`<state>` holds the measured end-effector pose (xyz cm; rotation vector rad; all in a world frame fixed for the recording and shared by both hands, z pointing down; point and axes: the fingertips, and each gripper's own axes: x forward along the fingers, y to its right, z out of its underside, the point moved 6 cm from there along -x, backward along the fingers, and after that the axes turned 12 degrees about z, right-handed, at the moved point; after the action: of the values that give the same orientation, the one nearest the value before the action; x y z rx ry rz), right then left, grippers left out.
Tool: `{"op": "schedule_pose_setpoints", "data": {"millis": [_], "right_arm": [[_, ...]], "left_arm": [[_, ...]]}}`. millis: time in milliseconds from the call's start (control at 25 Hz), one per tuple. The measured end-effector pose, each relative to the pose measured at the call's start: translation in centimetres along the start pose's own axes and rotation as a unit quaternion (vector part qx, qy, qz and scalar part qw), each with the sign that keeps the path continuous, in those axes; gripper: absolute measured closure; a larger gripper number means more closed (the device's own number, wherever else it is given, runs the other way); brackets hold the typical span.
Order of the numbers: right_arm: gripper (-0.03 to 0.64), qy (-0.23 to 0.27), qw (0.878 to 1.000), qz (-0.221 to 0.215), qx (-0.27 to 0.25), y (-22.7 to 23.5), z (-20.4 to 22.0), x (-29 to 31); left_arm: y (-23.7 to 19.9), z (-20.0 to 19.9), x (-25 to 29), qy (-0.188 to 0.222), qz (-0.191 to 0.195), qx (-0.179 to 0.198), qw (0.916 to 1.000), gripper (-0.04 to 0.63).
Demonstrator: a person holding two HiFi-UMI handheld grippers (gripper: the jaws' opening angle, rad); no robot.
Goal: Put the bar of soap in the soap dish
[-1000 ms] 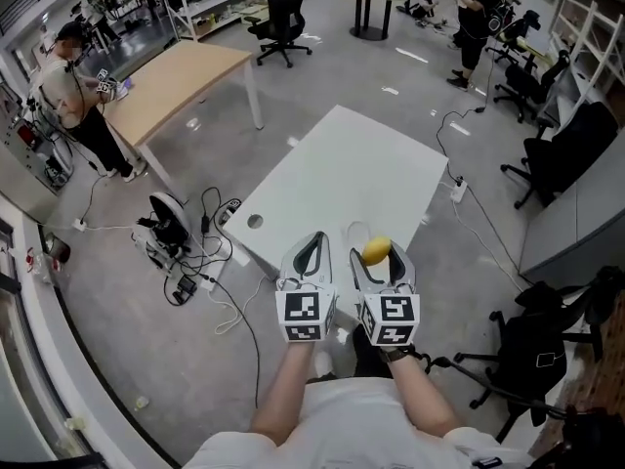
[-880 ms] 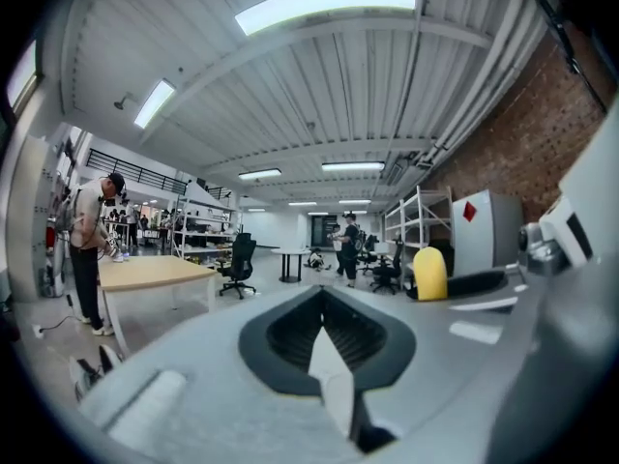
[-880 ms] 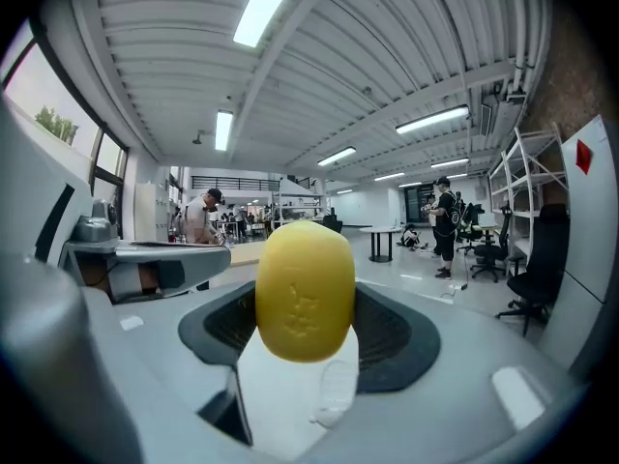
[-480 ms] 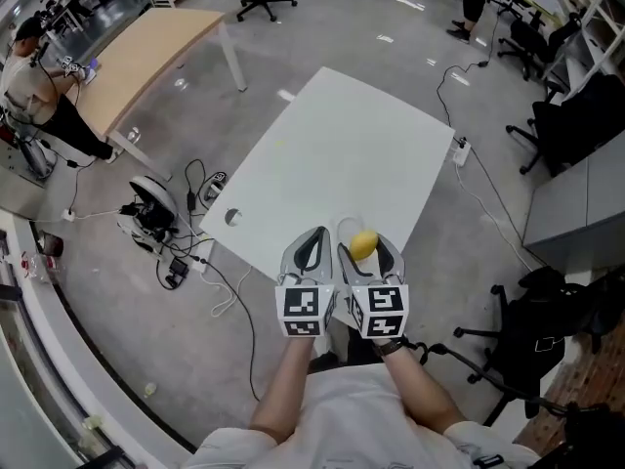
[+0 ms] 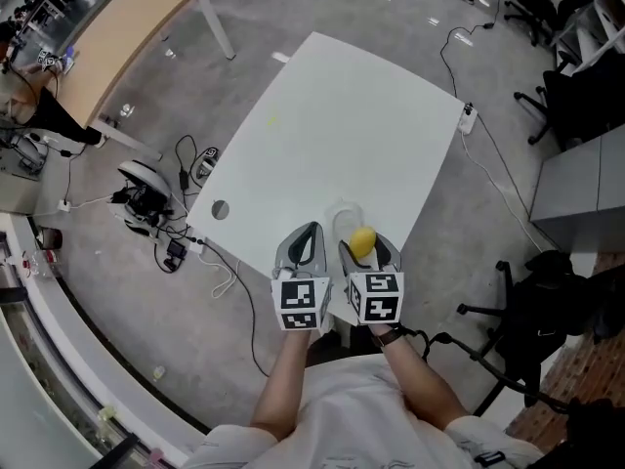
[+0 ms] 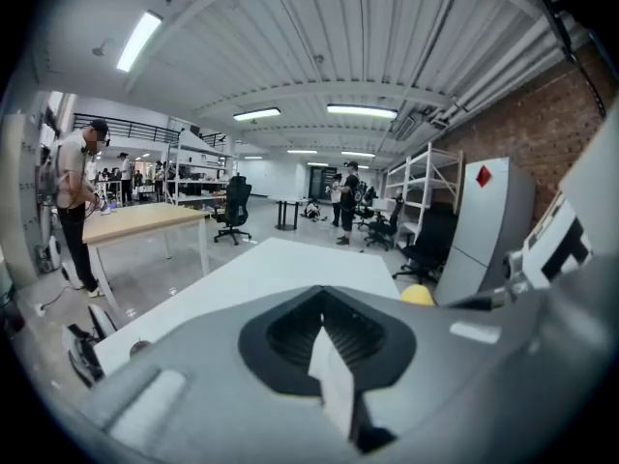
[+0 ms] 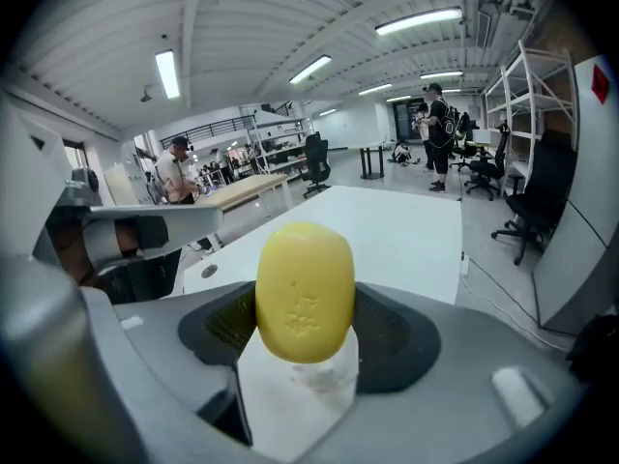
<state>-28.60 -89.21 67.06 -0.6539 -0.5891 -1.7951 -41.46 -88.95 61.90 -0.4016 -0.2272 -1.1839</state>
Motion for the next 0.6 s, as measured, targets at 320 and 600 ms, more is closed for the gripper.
{"op": "schedule_pose_setpoints", "data": {"millis": [320,600], "right_arm": [[0.316,-0.060,0.998,0.003,-0.034,-0.1,3.1,4.3],[0.316,-0.081,0.996,0.003,-0.048,-0.4,3.5,7.4]], "left_arm": [[-0.5,1.8,1.7,-0.031,-0.005,-0.012,0.9994,0.595],[-1.7,3.3,1.9,-0.055,-0.025,-0.026,0.9978,0.595]]}}
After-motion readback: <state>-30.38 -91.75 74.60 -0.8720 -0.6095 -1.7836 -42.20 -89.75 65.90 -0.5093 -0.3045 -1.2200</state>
